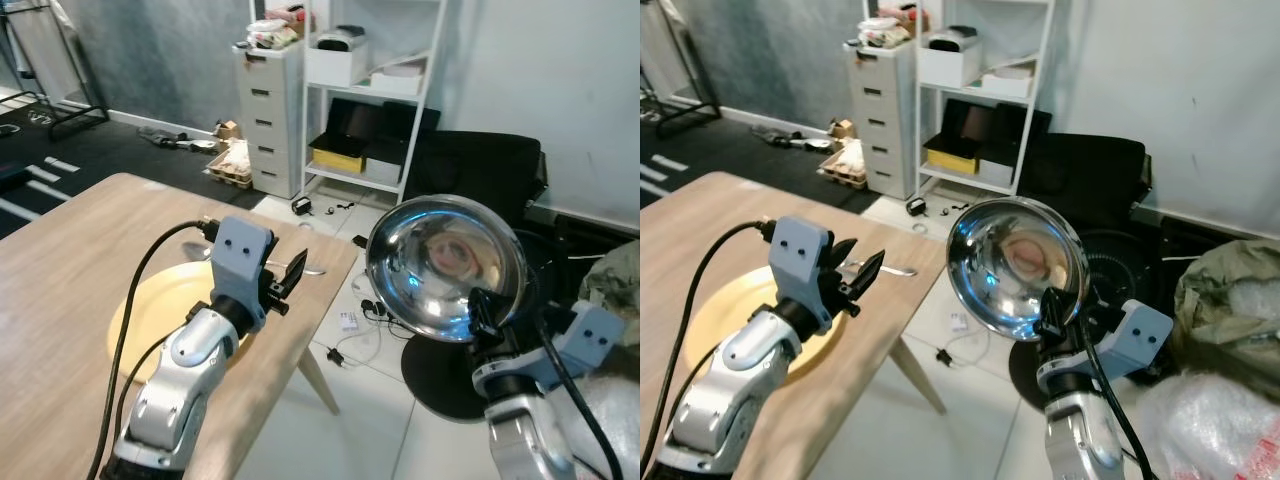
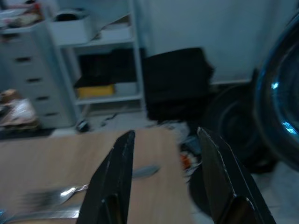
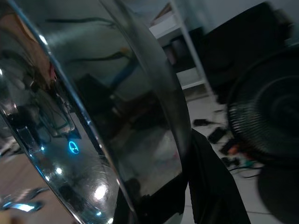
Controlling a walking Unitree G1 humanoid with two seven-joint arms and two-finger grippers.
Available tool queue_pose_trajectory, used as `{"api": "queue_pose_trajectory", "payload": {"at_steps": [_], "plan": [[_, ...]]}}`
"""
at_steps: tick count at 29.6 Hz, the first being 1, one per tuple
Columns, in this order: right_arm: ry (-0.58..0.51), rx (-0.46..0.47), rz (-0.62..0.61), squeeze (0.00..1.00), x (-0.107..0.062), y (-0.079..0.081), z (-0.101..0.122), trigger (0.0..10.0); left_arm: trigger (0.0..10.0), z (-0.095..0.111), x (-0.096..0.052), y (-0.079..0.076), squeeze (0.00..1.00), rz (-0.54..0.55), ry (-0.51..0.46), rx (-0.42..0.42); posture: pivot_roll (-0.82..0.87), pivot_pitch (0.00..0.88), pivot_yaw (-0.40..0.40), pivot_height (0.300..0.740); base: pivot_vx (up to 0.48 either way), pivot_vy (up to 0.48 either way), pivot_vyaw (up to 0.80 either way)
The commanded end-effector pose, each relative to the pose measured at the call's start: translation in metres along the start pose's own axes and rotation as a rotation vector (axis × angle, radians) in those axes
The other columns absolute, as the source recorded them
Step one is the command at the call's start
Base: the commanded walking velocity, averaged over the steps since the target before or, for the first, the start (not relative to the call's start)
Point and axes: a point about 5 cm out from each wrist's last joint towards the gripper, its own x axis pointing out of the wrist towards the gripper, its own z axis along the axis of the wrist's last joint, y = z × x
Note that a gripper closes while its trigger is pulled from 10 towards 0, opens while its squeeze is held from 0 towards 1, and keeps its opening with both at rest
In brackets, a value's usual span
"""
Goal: Setting the table
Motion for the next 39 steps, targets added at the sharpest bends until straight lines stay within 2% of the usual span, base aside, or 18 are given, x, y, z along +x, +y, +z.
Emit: {"api": "queue_pose_trajectory", "payload": {"at_steps": [1,28,30,39], "plan": [[-0.02,0.01,0.015,0.0,0.0,0.004,0.003,10.0,10.0,0.0,-0.001,0.002,0.0,-0.001,-0.002,0.018,0.0,0.087,0.116,0.74,0.0,0.0,-0.8],[-0.017,-0.013,0.028,0.0,0.001,0.006,0.003,10.0,10.0,0.0,0.001,0.0,0.0,-0.001,-0.012,0.008,0.0,0.091,0.107,0.74,0.0,0.0,-0.8],[-0.009,-0.016,0.049,0.0,0.004,0.01,0.002,10.0,10.0,-0.002,0.0,0.003,0.0,0.024,-0.01,-0.01,-0.01,0.091,0.071,0.74,0.0,0.0,-0.8],[0.016,-0.033,0.115,0.0,0.017,0.017,0.004,10.0,10.0,-0.003,0.001,0.0,0.0,0.06,-0.033,-0.029,-0.02,0.089,0.025,0.74,0.0,0.0,-0.8]]}}
